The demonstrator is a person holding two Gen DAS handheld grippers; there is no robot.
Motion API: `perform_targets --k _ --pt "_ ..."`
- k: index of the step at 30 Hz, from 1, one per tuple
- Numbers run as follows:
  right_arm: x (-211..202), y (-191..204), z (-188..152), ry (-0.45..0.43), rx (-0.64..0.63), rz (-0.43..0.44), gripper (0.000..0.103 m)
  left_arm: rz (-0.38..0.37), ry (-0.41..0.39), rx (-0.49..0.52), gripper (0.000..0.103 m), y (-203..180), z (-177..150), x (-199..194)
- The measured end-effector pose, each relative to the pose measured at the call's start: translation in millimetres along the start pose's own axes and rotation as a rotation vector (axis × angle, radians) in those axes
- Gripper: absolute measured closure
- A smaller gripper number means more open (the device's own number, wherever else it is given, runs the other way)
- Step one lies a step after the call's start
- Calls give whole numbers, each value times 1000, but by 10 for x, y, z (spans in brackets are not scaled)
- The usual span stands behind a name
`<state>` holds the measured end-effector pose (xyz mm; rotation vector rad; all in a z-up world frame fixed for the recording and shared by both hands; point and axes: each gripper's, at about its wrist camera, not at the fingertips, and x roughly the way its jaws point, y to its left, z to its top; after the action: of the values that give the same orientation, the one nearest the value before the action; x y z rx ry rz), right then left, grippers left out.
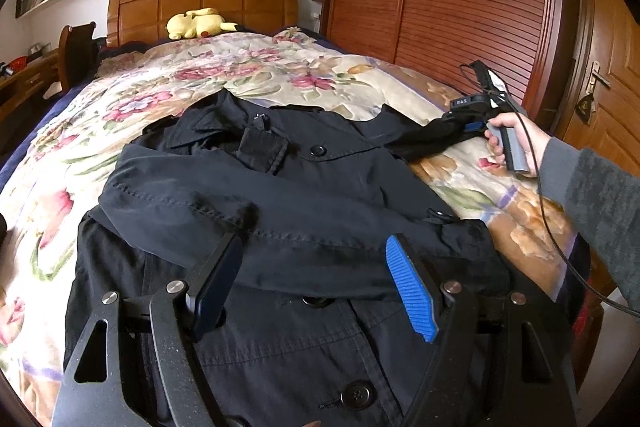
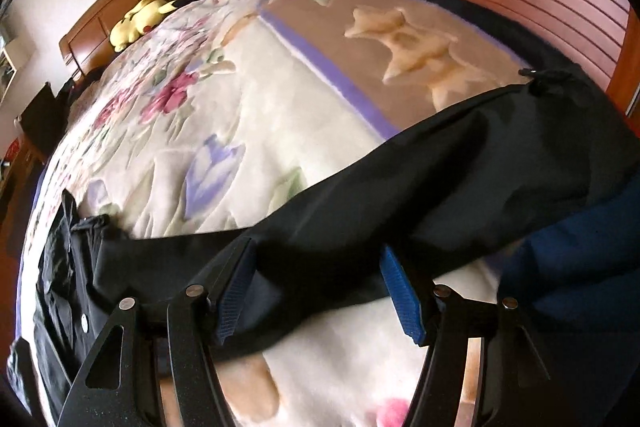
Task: Fold large clothes
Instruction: 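Fold the held sleeve across the coat front with the right gripper and release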
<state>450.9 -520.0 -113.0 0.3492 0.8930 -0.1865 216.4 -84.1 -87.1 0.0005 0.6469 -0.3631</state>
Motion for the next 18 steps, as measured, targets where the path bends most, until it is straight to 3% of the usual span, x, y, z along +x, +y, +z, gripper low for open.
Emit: perform_targets --k 2,4,6,11,18 --pt "66 8 43 13 -9 -19 47 2 2 1 28 10 -2 3" --pt "105 46 46 14 -48 -36 82 3 5 2 28 19 -8 -4" --pt "64 105 33 0 -91 -28 94 3 3 2 28 33 -8 -21" --pt "-325 428 8 -123 -203 36 97 11 6 0 28 59 -18 -56" --pt "-1030 1231 -336 -192 -419 210 97 11 3 -12 28 87 -26 -97"
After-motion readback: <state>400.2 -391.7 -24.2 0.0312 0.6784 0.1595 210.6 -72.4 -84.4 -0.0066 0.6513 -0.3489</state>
